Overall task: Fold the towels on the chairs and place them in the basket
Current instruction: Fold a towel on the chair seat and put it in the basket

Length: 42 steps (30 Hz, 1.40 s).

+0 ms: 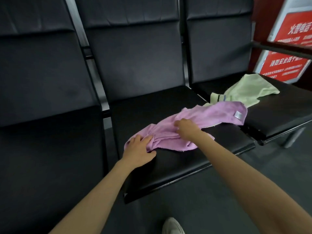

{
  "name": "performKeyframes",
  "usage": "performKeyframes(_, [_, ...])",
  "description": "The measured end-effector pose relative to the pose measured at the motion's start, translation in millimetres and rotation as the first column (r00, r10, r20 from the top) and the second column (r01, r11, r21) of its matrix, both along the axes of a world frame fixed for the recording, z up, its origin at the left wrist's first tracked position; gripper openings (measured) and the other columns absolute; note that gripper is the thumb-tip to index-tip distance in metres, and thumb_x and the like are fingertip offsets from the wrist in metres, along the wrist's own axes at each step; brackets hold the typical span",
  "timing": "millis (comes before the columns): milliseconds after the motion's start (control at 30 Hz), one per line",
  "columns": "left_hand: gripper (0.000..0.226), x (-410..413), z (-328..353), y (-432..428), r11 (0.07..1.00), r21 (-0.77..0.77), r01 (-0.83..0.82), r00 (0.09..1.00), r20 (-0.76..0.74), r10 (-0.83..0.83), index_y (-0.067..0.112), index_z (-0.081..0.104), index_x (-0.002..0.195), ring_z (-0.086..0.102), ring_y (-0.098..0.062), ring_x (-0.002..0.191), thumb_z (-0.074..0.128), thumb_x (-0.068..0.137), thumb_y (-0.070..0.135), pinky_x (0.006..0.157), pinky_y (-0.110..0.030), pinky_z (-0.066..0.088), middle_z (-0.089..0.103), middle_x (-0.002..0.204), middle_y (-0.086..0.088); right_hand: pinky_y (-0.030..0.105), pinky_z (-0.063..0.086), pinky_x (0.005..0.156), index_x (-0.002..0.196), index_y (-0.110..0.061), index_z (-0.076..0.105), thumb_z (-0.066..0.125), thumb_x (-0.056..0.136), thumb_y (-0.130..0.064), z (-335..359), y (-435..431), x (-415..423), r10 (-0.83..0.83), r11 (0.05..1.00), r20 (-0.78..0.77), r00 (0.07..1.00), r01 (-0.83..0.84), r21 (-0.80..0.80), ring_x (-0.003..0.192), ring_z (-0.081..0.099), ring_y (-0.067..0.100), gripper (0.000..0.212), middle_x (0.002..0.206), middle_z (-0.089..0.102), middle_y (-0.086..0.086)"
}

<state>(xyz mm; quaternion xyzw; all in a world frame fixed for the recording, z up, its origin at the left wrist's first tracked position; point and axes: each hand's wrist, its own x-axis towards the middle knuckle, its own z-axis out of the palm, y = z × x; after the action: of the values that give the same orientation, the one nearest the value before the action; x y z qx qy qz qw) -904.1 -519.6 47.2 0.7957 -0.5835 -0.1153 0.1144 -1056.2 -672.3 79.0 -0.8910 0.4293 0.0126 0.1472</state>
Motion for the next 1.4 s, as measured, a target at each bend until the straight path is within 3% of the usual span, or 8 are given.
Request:
performKeyframes(133, [0.06,10,4,9,0.993,0.009,-0.114,0.993,0.003,0.114,0.023,0.046,0.132,0.046,-0.026,0.122,0.055,0.085,0.059,0.1,-0.038,0.041,0.047,0.133,-0.006,0.027,0.047,0.086,0.119,-0.01,0.062,0.055,0.093,-0.012,20,8,6,-0.013,0.95,0.265,0.964,-0.071,0.304,0.103,0.061,0.023,0.028,0.115,0.063,0.01])
performKeyframes(300, [0.039,35,16,40,0.992,0.071,-0.1,0.992,-0.067,0.105,0.016,0.058,0.105,0.049,-0.018,0.106,0.067,0.082,0.047,0.091,-0.032,0.045,0.046,0.121,0.001,0.036,0.043,0.096,0.134,-0.012,0.048,0.062,0.087,-0.017,12,3,-3,-0.027,0.994,-0.137,0.99,0.041,0.101,0.119,0.052,0.031,0.049,0.131,0.053,0.013])
performKeyframes(467, [0.018,24,23,70,0.999,-0.009,-0.034,0.975,-0.218,0.031,0.014,0.055,0.1,0.05,-0.012,0.078,0.061,0.091,0.029,0.065,-0.021,0.037,0.06,0.096,-0.003,0.03,0.045,0.078,0.107,-0.007,0.063,0.051,0.092,-0.013,12,41,14,-0.054,0.995,0.109,0.993,0.043,0.094,0.098,0.061,0.029,0.02,0.107,0.064,0.013])
performKeyframes(867, [0.016,97,81,246,0.857,-0.049,-0.513,0.485,-0.84,0.242,0.008,0.054,0.09,0.057,-0.015,0.071,0.061,0.09,0.022,0.064,-0.027,0.046,0.059,0.079,-0.006,0.036,0.039,0.07,0.118,-0.01,0.052,0.034,0.098,-0.007,94,173,150,0.223,0.923,0.37,0.902,-0.074,-0.377,0.096,0.059,0.037,0.027,0.117,0.055,0.011])
performKeyframes(1000, [0.022,133,54,283,0.755,-0.015,-0.656,0.554,-0.689,0.467,0.009,0.055,0.102,0.057,-0.02,0.09,0.064,0.088,0.024,0.076,-0.033,0.046,0.058,0.102,-0.008,0.038,0.047,0.092,0.148,-0.026,0.026,0.042,0.094,0.001,92,225,220,0.495,0.854,0.544,0.677,-0.494,-0.162,0.12,0.049,0.026,0.062,0.158,0.012,0.001])
performKeyframes(1067, [0.046,145,36,291,0.737,-0.057,-0.674,0.687,-0.416,0.596,0.006,0.046,0.127,0.043,-0.029,0.12,0.064,0.088,0.023,0.098,-0.035,0.039,0.038,0.135,-0.014,0.045,0.048,0.093,0.152,-0.033,0.003,0.047,0.094,-0.006,79,245,237,0.464,0.84,0.51,0.724,-0.542,0.006,0.119,0.05,0.032,0.077,0.16,-0.007,-0.001])
performKeyframes(1233, [0.044,150,6,302,0.895,-0.134,-0.426,0.904,-0.094,0.416,0.018,0.048,0.137,0.033,-0.025,0.135,0.044,0.096,0.032,0.111,-0.036,0.028,0.034,0.147,-0.006,0.038,0.038,0.103,0.138,-0.017,0.043,0.045,0.098,-0.033,10,269,226,0.594,0.802,-0.093,0.799,-0.579,0.151,0.123,0.046,0.029,0.044,0.14,0.045,0.01])
performKeyframes(1400, [0.035,142,20,295,0.825,-0.12,-0.552,0.829,-0.189,0.527,0.02,0.055,0.107,0.06,-0.026,0.089,0.035,0.099,0.047,0.072,-0.033,0.043,0.066,0.095,-0.003,0.037,0.045,0.083,0.127,-0.019,0.048,0.032,0.1,-0.042,-5,268,210,0.446,0.888,0.078,0.892,-0.452,0.089,0.101,0.057,0.027,0.039,0.114,0.06,0.009])
